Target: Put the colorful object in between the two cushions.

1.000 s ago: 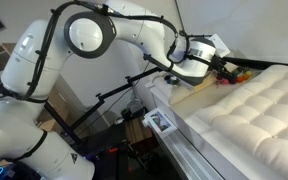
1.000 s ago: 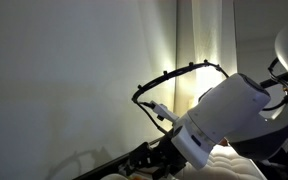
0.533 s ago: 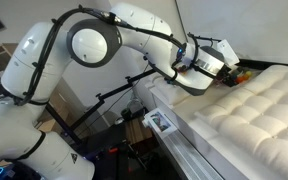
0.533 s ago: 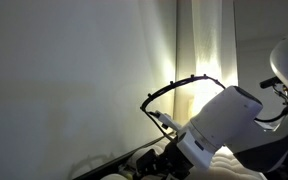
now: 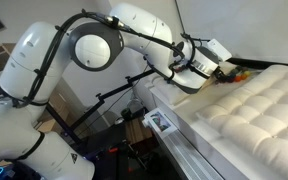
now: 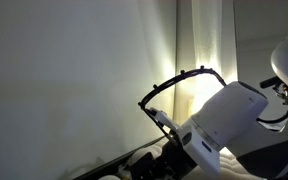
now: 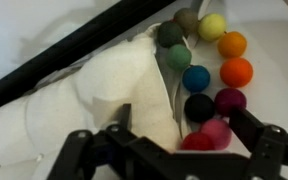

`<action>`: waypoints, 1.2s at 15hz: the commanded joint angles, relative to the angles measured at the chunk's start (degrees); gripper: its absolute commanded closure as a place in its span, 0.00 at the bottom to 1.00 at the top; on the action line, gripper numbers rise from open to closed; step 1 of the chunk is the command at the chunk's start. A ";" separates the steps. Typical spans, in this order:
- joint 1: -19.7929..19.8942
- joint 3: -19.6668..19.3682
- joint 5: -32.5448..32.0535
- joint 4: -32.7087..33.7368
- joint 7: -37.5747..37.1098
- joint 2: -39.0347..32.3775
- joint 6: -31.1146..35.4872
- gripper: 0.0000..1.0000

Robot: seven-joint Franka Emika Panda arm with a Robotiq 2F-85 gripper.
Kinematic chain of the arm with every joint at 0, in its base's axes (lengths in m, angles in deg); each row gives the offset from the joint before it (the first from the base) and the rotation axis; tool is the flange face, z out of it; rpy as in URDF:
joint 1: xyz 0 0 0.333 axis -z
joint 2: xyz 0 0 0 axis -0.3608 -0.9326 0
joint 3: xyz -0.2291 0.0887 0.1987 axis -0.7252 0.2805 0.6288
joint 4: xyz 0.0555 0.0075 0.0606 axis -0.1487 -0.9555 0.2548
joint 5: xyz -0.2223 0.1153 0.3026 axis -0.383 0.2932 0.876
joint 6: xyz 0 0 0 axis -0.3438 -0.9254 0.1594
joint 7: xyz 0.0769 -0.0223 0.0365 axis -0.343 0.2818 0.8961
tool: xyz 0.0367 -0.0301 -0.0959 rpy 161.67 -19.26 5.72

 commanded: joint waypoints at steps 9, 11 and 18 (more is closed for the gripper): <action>-6.29 2.21 0.54 -0.68 5.39 4.16 -10.64 0.00; -6.29 2.98 2.27 0.26 7.78 3.04 -12.66 0.00; -3.22 4.00 9.28 1.85 14.65 1.40 -15.21 0.00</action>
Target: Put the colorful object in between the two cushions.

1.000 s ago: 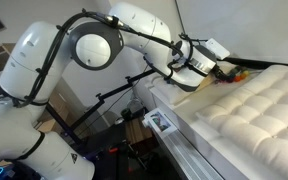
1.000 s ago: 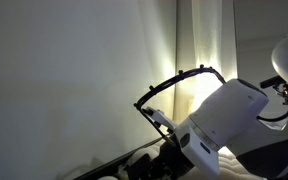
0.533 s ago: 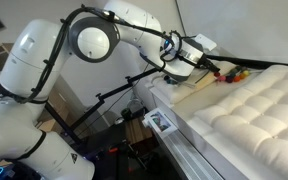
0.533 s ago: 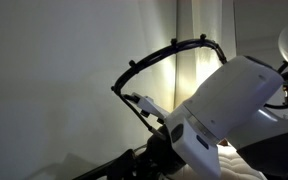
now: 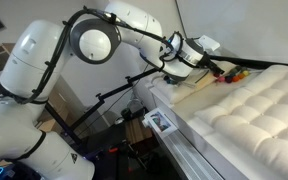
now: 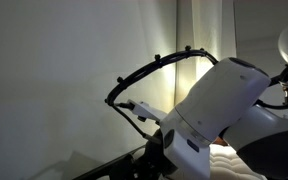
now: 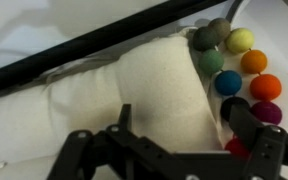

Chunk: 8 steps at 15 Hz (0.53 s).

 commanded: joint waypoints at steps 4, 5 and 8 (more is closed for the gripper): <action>4.74 3.19 6.96 1.76 7.19 -1.75 -0.93 0.00; 5.35 3.71 8.06 1.96 8.10 -2.16 -1.07 0.00; 7.60 6.09 11.32 2.10 12.07 -3.29 -1.22 0.00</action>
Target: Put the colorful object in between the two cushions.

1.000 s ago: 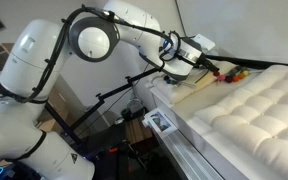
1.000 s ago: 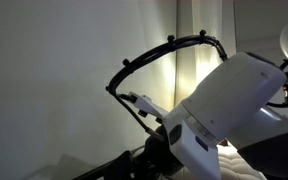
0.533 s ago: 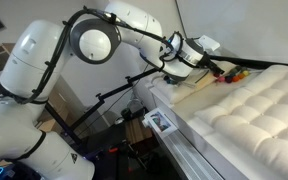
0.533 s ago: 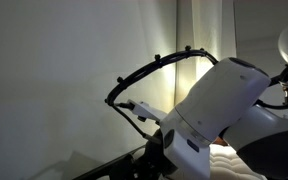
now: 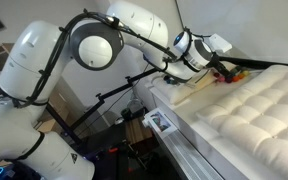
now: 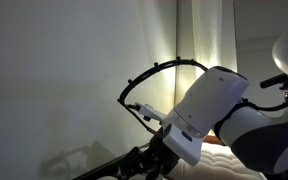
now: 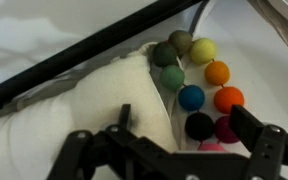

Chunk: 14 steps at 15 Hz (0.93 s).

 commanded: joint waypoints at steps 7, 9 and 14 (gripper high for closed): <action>6.05 8.29 8.76 3.13 12.95 -4.36 -3.01 0.00; 6.33 8.77 9.45 3.75 13.90 -4.74 -3.64 0.00; 2.79 4.64 17.37 3.62 18.75 -3.70 -2.13 0.00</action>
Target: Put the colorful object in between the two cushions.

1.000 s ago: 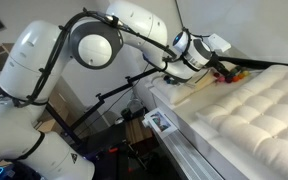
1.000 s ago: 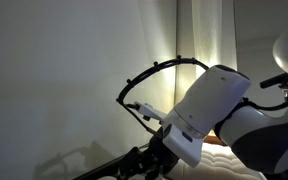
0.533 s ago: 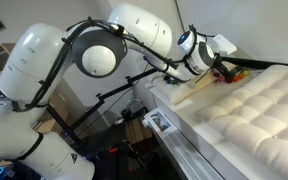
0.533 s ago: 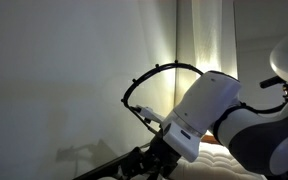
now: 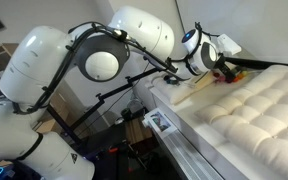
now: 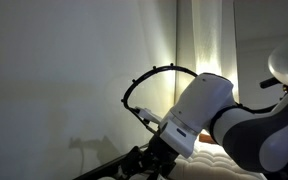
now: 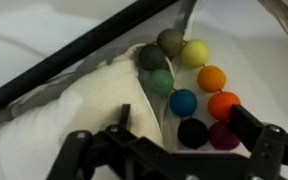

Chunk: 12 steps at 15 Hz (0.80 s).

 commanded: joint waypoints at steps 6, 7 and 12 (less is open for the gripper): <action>-8.17 -6.96 10.97 4.24 7.30 -0.42 -0.71 0.00; -8.82 -7.60 11.56 4.58 7.46 -0.51 -0.92 0.00; -10.19 -8.93 14.41 5.13 9.29 -0.81 -1.15 0.00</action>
